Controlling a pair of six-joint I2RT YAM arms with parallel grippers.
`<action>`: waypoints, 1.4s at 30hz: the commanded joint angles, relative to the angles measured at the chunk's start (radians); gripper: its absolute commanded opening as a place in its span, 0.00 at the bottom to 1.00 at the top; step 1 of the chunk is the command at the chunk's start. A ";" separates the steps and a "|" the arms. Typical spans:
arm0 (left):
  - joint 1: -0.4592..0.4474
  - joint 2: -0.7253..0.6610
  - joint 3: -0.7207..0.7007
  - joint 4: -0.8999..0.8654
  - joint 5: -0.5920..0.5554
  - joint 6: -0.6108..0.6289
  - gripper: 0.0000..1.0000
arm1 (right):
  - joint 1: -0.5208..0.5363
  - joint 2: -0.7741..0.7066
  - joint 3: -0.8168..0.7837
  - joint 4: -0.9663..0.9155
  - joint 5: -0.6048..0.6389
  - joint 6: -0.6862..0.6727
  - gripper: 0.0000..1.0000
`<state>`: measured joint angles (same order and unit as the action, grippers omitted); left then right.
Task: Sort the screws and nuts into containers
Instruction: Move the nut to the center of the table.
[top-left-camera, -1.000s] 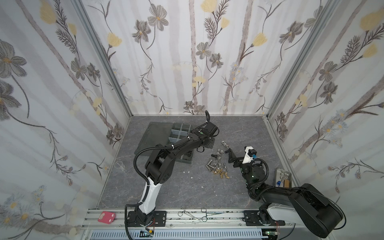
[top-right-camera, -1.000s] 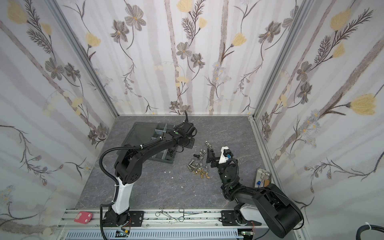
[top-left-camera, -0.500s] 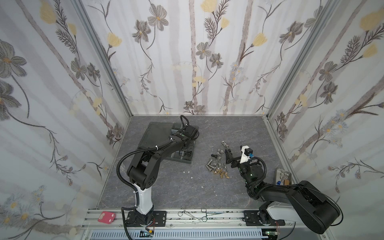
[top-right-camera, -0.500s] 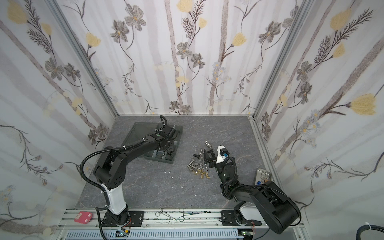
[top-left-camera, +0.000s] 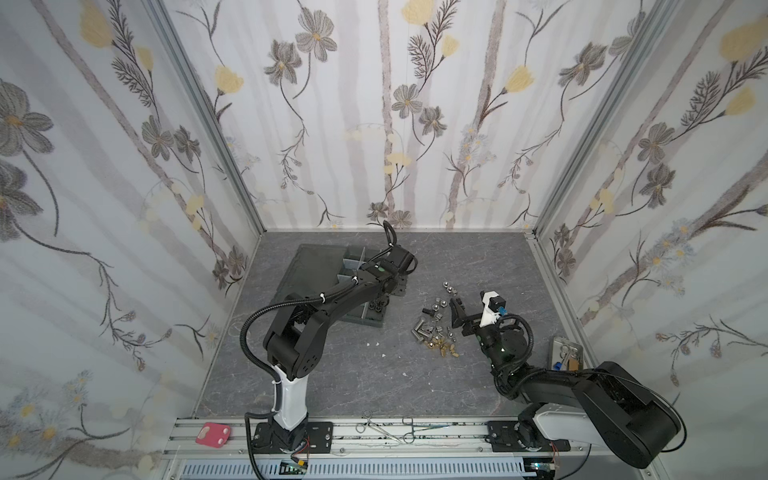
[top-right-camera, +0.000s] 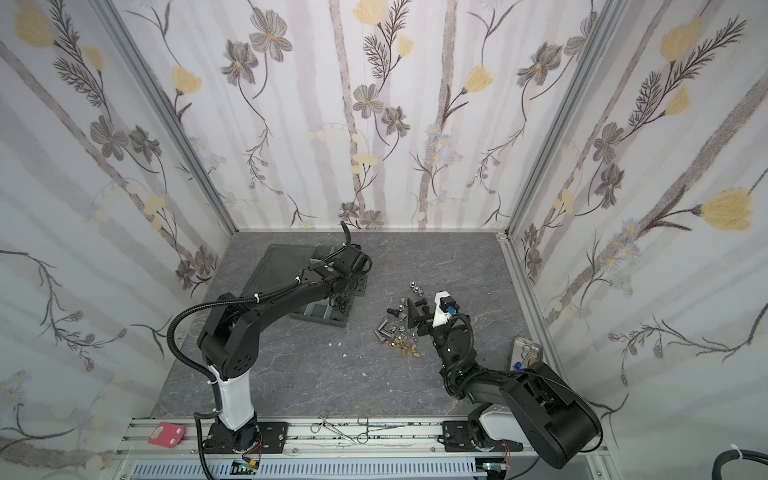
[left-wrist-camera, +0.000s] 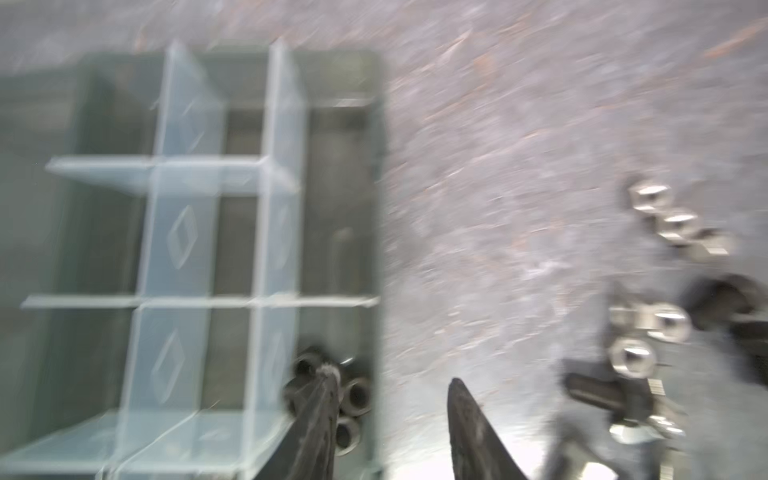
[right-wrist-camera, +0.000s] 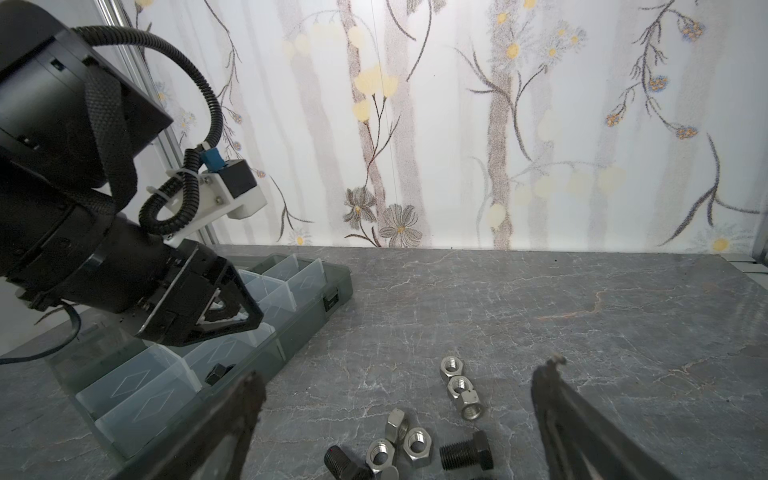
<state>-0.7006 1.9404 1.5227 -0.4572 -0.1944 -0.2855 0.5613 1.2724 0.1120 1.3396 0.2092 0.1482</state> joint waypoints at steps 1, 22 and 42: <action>-0.020 0.038 0.025 0.054 0.092 0.055 0.44 | 0.002 -0.020 -0.019 0.064 0.047 -0.004 1.00; -0.118 0.279 0.196 -0.077 0.198 0.189 0.43 | 0.000 -0.051 -0.014 -0.009 0.214 0.021 1.00; -0.116 0.266 0.153 -0.072 0.173 0.164 0.35 | 0.000 -0.034 -0.005 -0.009 0.214 0.024 1.00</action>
<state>-0.8207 2.2181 1.6917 -0.4549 0.0101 -0.1123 0.5617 1.2358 0.0990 1.3121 0.4183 0.1669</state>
